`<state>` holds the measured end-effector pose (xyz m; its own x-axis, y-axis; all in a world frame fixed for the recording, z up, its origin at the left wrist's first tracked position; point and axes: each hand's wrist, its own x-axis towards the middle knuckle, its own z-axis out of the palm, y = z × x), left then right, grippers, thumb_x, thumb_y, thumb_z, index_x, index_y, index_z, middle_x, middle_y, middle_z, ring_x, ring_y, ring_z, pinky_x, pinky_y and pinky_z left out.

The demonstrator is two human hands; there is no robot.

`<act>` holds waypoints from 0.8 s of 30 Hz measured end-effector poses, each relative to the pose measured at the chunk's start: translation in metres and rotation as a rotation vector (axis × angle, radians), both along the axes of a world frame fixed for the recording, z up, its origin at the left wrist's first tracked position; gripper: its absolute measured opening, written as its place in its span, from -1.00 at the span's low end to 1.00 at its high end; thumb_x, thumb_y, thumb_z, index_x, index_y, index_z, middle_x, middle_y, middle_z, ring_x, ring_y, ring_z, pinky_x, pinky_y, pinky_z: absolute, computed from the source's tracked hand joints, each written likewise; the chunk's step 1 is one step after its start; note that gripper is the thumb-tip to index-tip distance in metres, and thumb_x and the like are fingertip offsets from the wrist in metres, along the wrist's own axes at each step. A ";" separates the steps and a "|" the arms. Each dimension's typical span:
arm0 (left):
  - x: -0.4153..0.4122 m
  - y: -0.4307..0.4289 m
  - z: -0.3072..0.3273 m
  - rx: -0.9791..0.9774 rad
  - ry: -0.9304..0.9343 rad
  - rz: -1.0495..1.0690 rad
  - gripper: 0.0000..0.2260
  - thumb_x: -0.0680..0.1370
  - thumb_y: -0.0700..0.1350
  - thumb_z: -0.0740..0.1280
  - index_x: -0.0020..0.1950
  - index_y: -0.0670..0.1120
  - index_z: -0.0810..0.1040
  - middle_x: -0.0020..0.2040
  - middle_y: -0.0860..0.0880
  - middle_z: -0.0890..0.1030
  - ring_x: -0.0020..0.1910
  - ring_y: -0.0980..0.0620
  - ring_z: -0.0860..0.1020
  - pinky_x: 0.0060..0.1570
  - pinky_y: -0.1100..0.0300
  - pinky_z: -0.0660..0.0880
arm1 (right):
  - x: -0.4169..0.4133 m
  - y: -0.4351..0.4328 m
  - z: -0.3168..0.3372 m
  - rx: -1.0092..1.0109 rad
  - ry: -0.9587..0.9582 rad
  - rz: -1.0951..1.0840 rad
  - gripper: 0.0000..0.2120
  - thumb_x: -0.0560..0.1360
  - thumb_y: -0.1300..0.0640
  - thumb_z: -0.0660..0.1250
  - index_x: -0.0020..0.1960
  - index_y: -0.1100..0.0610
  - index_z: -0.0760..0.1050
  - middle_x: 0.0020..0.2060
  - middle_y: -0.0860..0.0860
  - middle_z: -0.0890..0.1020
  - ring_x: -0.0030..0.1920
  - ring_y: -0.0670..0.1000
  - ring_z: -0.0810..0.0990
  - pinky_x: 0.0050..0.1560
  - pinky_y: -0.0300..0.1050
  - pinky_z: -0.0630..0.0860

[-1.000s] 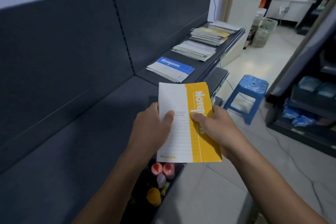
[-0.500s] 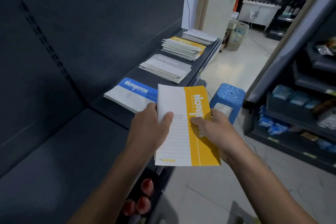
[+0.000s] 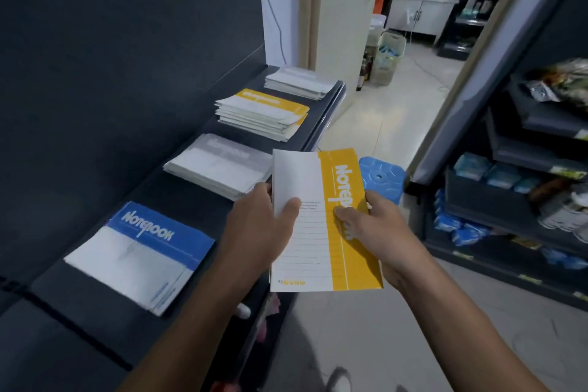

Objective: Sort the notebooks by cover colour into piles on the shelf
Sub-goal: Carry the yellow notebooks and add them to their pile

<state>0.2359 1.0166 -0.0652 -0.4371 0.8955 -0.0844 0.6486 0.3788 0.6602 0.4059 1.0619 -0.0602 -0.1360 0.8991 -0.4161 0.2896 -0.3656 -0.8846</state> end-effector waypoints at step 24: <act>-0.032 0.269 -0.006 0.017 0.129 0.360 -0.73 0.65 0.10 0.16 -0.14 -0.02 0.45 -0.14 0.06 0.50 -0.17 0.05 0.48 -0.18 0.08 0.34 | -0.057 0.326 0.003 0.070 0.003 0.362 -0.75 0.56 0.21 0.29 0.02 -0.14 0.59 -0.06 -0.05 0.75 -0.01 0.08 0.73 0.14 0.23 0.65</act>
<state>0.2043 1.2855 -0.0714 -0.7302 0.6833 0.0056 0.5541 0.5873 0.5899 0.3485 1.3882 -0.0568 -0.4521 0.8187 -0.3541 0.3861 -0.1783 -0.9051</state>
